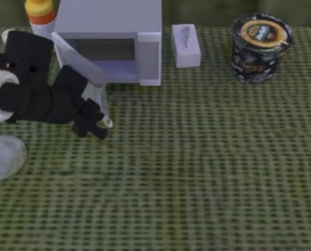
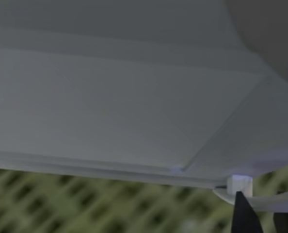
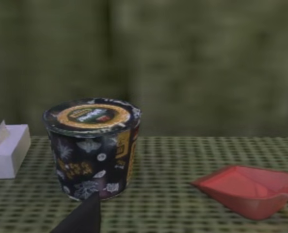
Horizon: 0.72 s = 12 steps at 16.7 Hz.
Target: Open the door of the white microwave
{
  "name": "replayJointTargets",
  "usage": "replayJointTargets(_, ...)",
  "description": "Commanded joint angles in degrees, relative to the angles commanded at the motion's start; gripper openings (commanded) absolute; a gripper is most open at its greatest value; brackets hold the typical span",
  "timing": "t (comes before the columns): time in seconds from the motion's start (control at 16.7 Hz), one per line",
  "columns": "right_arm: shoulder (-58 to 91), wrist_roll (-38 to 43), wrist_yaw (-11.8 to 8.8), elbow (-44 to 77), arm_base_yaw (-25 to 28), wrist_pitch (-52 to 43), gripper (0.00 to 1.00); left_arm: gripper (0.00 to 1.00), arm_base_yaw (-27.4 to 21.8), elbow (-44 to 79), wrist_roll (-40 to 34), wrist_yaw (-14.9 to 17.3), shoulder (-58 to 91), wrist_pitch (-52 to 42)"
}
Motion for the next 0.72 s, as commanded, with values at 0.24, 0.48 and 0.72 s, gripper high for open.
replayJointTargets(0.24,0.0,0.0,0.0,0.0,0.0,0.0,1.0,0.0,0.98,-0.15,1.91,1.15,-0.14,-0.77)
replayJointTargets(0.48,0.0,0.0,0.0,0.0,0.0,0.0,1.0,0.0,0.98,-0.15,1.91,1.15,-0.14,-0.77)
replayJointTargets(0.72,0.0,0.0,0.0,0.0,0.0,0.0,1.0,0.0,0.98,-0.15,1.91,1.15,-0.14,-0.77)
